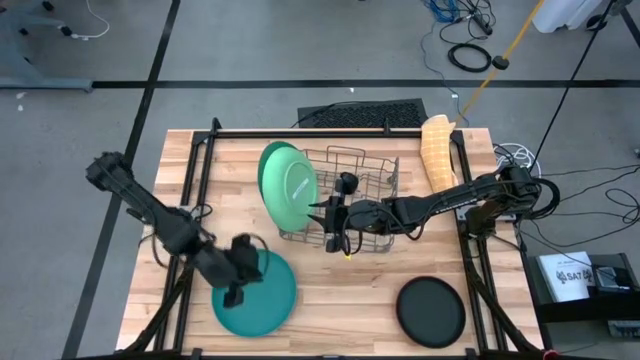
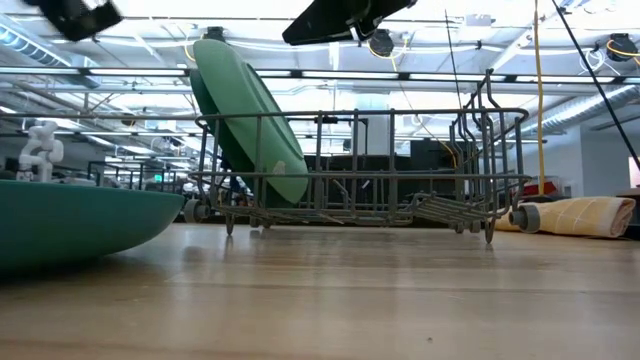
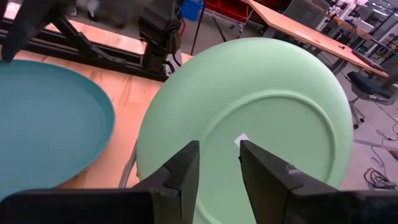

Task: Sort dishes
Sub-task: Put the blue plate into the dish rack

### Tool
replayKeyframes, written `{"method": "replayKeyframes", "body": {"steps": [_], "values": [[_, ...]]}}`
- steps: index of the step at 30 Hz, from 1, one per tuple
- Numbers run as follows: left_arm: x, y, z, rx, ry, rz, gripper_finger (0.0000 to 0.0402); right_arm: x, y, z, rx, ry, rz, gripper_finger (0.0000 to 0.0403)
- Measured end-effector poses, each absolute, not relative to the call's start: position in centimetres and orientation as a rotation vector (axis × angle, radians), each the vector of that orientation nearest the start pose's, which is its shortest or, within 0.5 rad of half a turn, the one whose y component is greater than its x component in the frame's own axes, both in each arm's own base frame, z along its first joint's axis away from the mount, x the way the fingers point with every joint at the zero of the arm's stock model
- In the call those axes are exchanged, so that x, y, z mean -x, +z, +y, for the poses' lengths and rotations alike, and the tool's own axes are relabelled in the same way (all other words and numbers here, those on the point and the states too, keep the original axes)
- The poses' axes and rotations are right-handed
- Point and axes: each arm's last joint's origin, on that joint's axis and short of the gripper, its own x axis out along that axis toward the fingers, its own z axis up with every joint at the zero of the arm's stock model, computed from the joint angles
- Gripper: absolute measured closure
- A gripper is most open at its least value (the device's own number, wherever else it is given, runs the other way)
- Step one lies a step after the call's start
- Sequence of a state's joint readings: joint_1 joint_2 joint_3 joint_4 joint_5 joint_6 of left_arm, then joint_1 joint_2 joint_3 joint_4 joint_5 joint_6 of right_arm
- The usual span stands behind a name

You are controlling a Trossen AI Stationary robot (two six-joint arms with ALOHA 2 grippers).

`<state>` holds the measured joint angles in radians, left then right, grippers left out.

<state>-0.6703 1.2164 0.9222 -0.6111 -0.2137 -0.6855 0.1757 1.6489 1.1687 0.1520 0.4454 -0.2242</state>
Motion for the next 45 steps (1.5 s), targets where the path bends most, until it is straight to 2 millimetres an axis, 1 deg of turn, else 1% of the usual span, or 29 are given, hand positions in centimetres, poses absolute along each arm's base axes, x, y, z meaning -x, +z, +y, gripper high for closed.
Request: {"method": "replayKeyframes", "body": {"steps": [5,8,11,15,18,21,24,28,33,37,40,42,45], "values": [[-20.1,22.3,-17.5,0.272,-0.116,1.091,0.0345,-37.1,27.6,5.3,0.322,-0.231,0.343,0.0293],[-20.3,20.7,-19.4,0.31,-0.197,1.157,0.0337,-37.1,27.6,5.3,0.322,-0.231,0.343,0.0293],[-20.4,19.8,-21.1,0.332,-0.279,1.16,0.0311,-37.1,27.6,5.3,0.322,-0.231,0.343,0.0293],[-20.4,19.4,-22.8,0.397,-0.325,1.121,0.0258,-37.1,27.6,5.3,0.322,-0.231,0.343,0.0293],[-20.3,19.1,-23.5,0.425,-0.301,1.135,0.0224,-37.1,27.6,5.3,0.322,-0.23,0.344,0.0293],[-20.6,18.7,-24.3,0.409,-0.269,1.166,0.0209,-37.1,27.6,5.3,0.323,-0.231,0.346,0.0293],[-21.0,17.8,-24.8,0.367,-0.223,1.228,0.0206,-37.1,27.6,5.3,0.324,-0.23,0.348,0.0293],[-21.8,17.2,-25.9,0.332,-0.195,1.274,0.0206,-37.1,27.6,5.3,0.324,-0.23,0.35,0.0293],[-22.6,16.5,-26.9,0.291,-0.153,1.324,0.0206,-37.1,27.6,5.3,0.324,-0.229,0.35,0.0293],[-23.1,15.0,-27.5,0.267,-0.114,1.362,0.0206,-37.1,27.6,5.3,0.324,-0.229,0.349,0.0293],[-23.4,13.9,-27.5,0.28,-0.003,1.422,0.0208,-37.1,27.6,5.3,0.322,-0.229,0.349,0.0293],[-23.3,13.5,-27.1,0.253,0.081,1.475,0.0219,-37.1,27.6,5.4,0.321,-0.231,0.349,0.0293],[-23.6,14.3,-27.2,0.187,0.133,1.452,0.026,-37.1,27.6,5.4,0.322,-0.23,0.349,0.0293]]}}
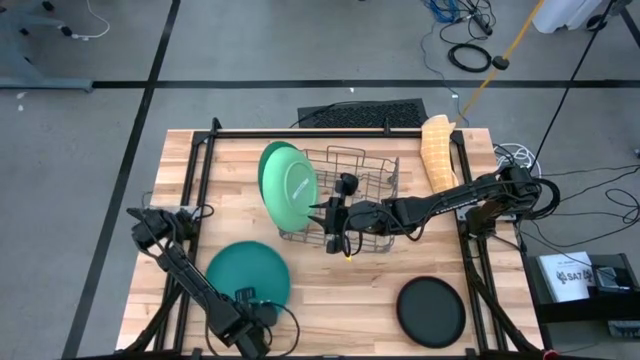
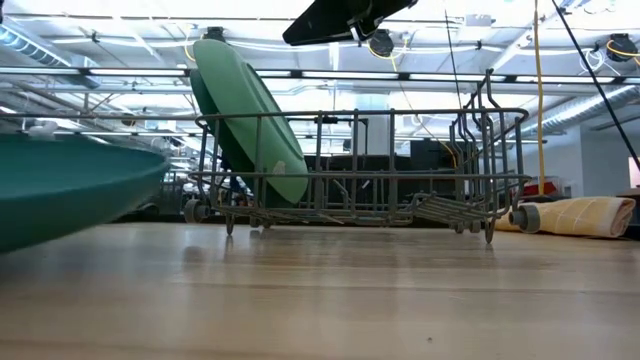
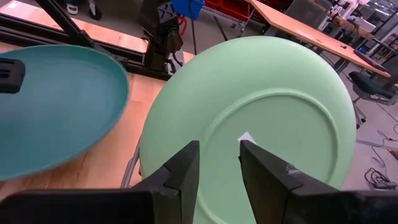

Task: Sort dishes
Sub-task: Put the blue plate into the dish rack

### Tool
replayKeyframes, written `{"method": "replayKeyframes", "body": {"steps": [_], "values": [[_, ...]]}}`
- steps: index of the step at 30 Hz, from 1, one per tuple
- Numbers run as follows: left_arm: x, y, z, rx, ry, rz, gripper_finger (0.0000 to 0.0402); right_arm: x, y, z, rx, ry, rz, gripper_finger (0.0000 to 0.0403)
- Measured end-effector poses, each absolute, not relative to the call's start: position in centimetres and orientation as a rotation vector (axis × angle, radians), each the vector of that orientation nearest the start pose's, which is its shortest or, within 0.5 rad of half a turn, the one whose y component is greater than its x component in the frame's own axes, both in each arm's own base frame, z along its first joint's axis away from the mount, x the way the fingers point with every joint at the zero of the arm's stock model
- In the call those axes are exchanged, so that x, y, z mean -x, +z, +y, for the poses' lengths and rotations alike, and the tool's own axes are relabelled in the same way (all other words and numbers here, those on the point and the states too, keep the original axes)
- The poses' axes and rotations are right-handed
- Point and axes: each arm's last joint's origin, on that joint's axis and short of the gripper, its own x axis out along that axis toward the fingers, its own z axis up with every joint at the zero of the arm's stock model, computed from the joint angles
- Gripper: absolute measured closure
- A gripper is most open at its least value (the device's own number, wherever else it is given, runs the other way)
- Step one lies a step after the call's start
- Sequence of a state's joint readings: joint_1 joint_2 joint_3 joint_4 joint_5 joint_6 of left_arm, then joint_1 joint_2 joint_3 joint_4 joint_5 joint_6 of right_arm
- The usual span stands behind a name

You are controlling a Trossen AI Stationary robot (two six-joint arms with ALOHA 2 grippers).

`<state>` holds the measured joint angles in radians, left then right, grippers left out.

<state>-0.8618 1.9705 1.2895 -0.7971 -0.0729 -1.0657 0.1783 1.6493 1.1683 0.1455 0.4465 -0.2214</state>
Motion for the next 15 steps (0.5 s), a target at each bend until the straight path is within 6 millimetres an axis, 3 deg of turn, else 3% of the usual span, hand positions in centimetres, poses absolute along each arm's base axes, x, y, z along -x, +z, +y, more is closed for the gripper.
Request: {"method": "replayKeyframes", "body": {"steps": [5,12,15], "values": [[-23.7,15.7,-26.7,0.07,0.2,1.422,0.0378,-37.1,27.6,5.4,0.322,-0.23,0.349,0.0293],[-23.3,16.6,-26.3,0.061,0.205,1.453,0.0397,-37.0,27.6,5.6,0.319,-0.227,0.347,0.0293],[-23.1,19.1,-26.1,0.083,0.188,1.439,0.0399,-37.0,27.6,5.7,0.322,-0.226,0.342,0.0293]]}}
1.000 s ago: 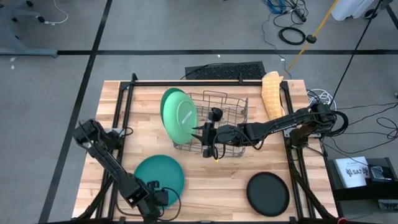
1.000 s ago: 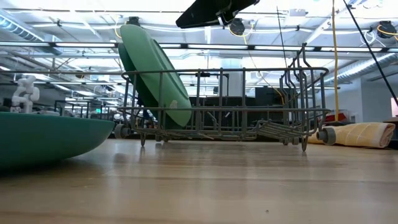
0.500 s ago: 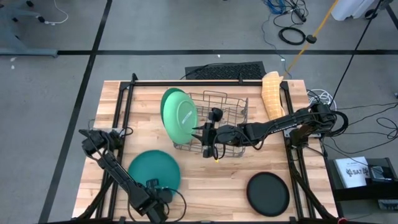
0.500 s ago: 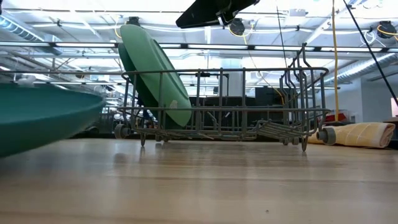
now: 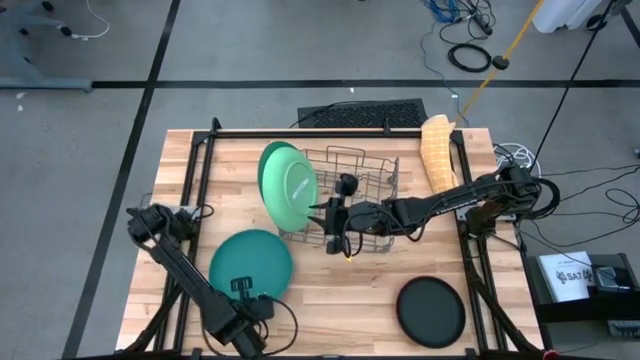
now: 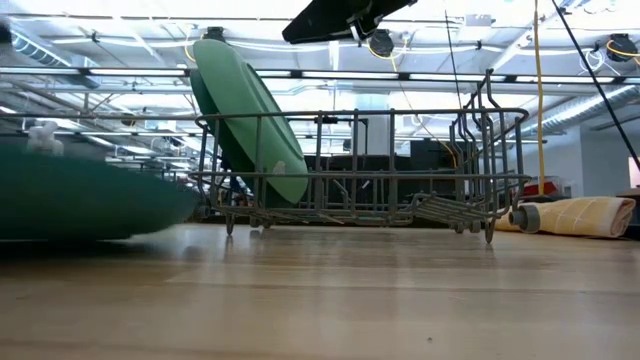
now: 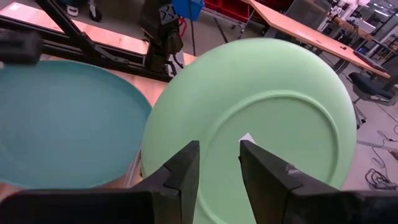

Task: Sort dishes
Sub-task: Put the blue plate into the dish rack

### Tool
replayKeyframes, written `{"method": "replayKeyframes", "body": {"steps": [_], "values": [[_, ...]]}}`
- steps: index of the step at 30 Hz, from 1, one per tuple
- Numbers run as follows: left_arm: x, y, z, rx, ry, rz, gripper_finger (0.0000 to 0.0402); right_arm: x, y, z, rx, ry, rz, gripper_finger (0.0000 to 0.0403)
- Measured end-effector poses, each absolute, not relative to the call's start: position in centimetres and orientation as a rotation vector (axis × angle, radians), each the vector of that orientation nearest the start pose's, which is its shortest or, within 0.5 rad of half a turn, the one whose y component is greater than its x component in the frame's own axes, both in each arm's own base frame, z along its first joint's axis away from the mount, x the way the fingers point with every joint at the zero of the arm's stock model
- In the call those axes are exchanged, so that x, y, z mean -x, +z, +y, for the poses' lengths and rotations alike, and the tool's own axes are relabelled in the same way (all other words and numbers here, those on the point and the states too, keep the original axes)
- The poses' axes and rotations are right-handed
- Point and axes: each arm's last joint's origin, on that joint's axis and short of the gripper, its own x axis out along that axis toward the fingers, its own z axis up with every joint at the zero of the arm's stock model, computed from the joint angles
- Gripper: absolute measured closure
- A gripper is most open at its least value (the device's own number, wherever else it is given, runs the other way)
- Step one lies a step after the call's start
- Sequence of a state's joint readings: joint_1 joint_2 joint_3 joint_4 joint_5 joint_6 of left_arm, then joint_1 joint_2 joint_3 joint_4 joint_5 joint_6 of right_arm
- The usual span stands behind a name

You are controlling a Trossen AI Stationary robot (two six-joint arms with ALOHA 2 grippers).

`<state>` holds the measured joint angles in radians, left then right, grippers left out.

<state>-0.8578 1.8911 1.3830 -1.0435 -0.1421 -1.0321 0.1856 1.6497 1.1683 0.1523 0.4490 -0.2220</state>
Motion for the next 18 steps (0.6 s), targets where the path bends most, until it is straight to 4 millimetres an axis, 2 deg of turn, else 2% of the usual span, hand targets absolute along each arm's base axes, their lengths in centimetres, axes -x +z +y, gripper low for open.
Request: {"method": "replayKeyframes", "body": {"steps": [5,9,14,18], "values": [[-22.8,25.0,-25.8,0.107,0.058,1.361,0.04,-36.9,27.8,5.8,0.337,-0.219,0.339,0.0293],[-22.2,30.8,-24.8,0.127,-0.05,1.17,0.0401,-35.8,29.3,6.5,0.386,-0.203,0.316,0.0293],[-21.0,36.3,-22.9,0.089,-0.015,0.815,0.0401,-32.7,32.5,7.8,0.445,-0.303,0.29,0.0293],[-21.3,38.8,-21.4,-0.006,0.142,0.524,0.0401,-29.4,35.0,8.7,0.46,-0.426,0.277,0.0293]]}}
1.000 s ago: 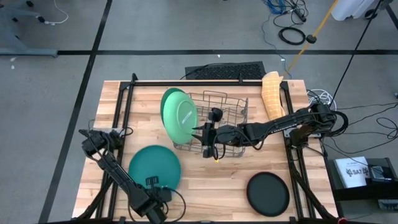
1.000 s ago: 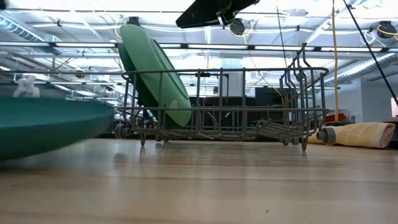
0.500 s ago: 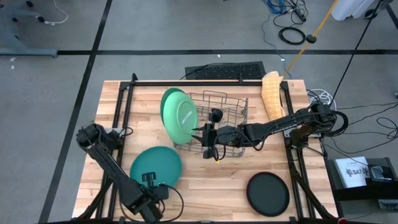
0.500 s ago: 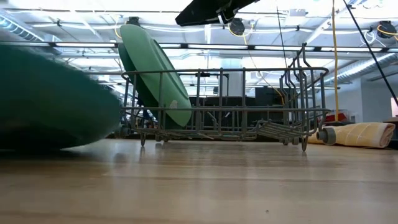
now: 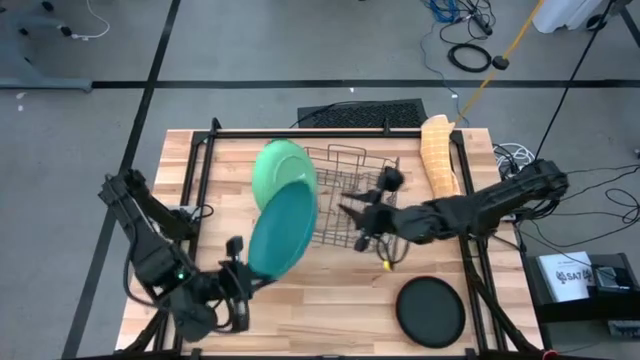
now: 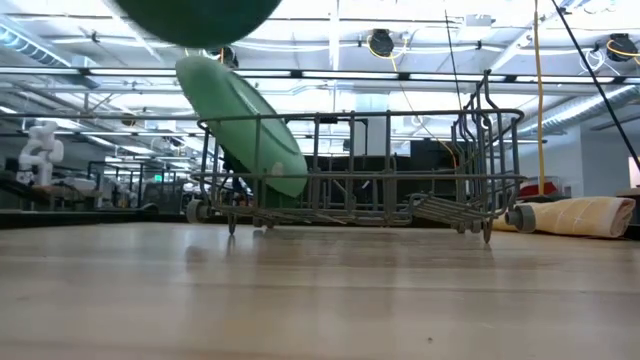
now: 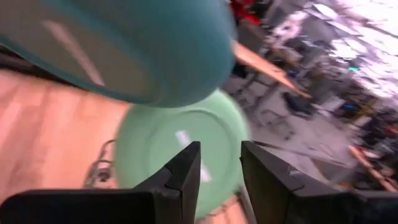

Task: Sort dishes
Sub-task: Put the blue plate into the dish rack

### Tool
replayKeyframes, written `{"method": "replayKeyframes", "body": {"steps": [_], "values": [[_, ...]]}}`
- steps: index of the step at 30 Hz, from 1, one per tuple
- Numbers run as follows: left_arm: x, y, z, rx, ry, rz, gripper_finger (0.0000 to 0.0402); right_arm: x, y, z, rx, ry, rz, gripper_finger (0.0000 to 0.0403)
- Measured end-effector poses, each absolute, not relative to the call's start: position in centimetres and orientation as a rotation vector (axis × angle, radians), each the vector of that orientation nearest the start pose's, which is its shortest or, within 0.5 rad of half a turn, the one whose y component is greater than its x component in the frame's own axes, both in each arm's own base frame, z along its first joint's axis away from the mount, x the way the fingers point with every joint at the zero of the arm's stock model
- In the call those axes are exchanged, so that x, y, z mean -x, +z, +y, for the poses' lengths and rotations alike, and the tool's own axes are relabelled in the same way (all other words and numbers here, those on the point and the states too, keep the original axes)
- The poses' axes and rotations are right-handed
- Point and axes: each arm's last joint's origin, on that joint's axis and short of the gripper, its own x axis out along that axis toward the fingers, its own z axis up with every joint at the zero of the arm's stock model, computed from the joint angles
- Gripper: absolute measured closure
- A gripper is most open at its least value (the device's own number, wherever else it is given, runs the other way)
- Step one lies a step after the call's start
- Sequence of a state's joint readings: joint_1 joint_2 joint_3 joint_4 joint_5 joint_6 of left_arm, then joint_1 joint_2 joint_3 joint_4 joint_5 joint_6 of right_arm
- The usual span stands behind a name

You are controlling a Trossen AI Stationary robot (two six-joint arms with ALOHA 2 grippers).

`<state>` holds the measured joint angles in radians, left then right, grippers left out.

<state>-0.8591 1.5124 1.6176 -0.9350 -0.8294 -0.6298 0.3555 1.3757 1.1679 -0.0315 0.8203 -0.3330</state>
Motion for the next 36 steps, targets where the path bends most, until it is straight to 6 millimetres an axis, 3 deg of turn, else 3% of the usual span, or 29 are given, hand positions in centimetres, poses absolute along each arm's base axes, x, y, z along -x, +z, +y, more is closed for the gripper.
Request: {"method": "replayKeyframes", "body": {"steps": [6,16,19,24,30,36], "values": [[-24.2,40.7,-19.7,-0.042,0.185,0.364,0.0401,-26.5,36.6,9.7,0.416,-0.447,0.26,0.0293],[-30.5,40.7,-14.6,-0.007,0.114,0.179,0.0401,-26.0,36.5,10.3,0.441,-0.433,0.272,0.0293],[-31.8,39.1,-12.7,0.044,0.115,0.167,0.0402,-25.9,36.3,10.6,0.454,-0.419,0.28,0.0293],[-33.3,34.8,-9.8,0.171,0.107,0.143,0.0402,-25.3,35.8,10.9,0.513,-0.475,0.334,0.0293],[-33.1,30.4,-6.1,0.286,0.137,0.123,0.0402,-25.0,35.1,10.7,0.524,-0.516,0.387,0.0294],[-32.5,28.7,-2.7,0.363,0.152,0.1,0.0401,-25.2,35.0,10.0,0.489,-0.537,0.391,0.0294]]}}
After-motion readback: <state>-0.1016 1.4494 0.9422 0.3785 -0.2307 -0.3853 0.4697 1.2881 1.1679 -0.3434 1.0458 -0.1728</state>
